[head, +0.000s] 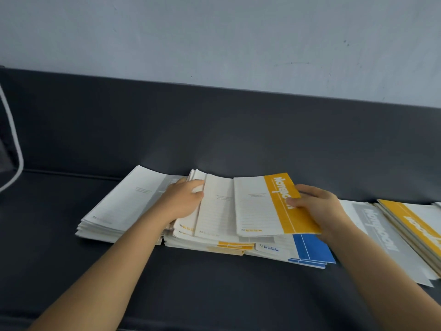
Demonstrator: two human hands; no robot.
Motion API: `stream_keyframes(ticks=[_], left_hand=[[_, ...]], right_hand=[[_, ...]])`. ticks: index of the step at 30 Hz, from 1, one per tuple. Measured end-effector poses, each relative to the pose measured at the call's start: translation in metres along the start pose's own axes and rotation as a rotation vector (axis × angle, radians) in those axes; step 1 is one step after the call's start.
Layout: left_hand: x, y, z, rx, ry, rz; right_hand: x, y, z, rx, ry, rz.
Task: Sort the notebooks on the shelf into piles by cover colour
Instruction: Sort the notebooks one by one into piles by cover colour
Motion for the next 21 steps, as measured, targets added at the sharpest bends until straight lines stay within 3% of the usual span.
stream_keyframes(ticks=[7,11,14,21], left_hand=[[-0.006,-0.008,0.001,-0.013,-0.12,-0.023],[-0.006,-0.013,0.011,-0.031,0.033,-0.015],[0.0,-0.008,0.02,-0.046,0.181,-0.011],[-0.002,-0.007,0.029,0.022,0.272,0.008]], right_hand=[[-0.031,0.013,-0.019,0.156,0.187,-0.009],[-0.009,0.006,-0.007,0.26,0.174,-0.029],[0.017,0.002,0.004,0.233,0.195,-0.018],[0.05,-0.007,0.006,0.241,0.144,-0.005]])
Point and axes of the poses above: each hand's wrist, its own y-axis towards the middle knuckle, its own x-axis out of the palm, z = x × y, the point moved 3 cm from there along y, towards the middle knuckle
